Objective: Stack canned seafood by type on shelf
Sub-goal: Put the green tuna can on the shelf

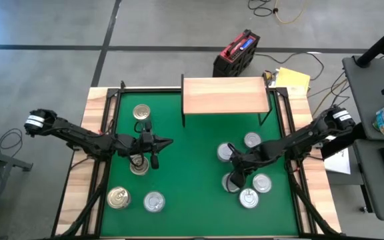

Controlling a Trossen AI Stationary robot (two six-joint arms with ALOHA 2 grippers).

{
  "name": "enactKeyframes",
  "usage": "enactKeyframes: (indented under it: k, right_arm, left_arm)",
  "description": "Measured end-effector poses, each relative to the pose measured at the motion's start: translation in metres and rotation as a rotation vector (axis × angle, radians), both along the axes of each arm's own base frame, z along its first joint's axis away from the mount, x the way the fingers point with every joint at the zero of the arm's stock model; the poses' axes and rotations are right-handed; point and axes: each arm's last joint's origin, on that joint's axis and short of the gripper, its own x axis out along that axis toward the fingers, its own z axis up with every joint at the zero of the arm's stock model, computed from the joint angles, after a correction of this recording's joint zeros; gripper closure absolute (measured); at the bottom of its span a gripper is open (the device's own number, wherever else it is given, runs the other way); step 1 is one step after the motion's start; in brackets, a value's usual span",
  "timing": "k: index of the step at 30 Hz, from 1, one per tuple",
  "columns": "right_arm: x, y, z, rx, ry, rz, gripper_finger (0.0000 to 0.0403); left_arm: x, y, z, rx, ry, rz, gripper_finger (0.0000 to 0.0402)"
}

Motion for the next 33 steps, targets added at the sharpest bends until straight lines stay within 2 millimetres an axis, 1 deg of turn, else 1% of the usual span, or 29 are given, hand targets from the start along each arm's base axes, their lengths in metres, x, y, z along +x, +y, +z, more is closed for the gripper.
enactKeyframes:
  k: [6,15,18,24,27,29,33]
  right_arm:
    - [0.000,-0.001,0.010,-0.010,-0.043,-0.010,0.0395]
    - [0.008,0.001,0.032,-0.054,-0.097,0.023,0.0395]
    - [0.015,0.007,0.042,-0.104,-0.183,0.134,0.0395]
    - [0.028,0.030,0.071,-0.207,-0.513,0.459,0.0394]
    - [0.031,0.041,0.085,-0.277,-0.651,0.591,0.0394]
    - [0.032,0.045,0.090,-0.315,-0.696,0.655,0.0392]
    - [0.033,0.047,0.096,-0.338,-0.718,0.675,0.0376]
  left_arm:
    - [0.000,0.000,0.000,0.000,0.000,0.000,0.0402]
    - [0.000,0.000,0.000,0.000,0.000,0.000,0.0402]
    - [0.000,0.000,0.000,0.000,0.000,0.000,0.0402]
    - [0.000,0.000,0.000,0.001,0.003,0.000,0.0402]
    - [0.000,0.000,0.000,0.001,0.003,0.000,0.0402]
    - [0.000,0.000,0.000,0.001,0.003,0.000,0.0402]
    - [0.000,0.000,0.000,0.001,0.003,0.000,0.0402]
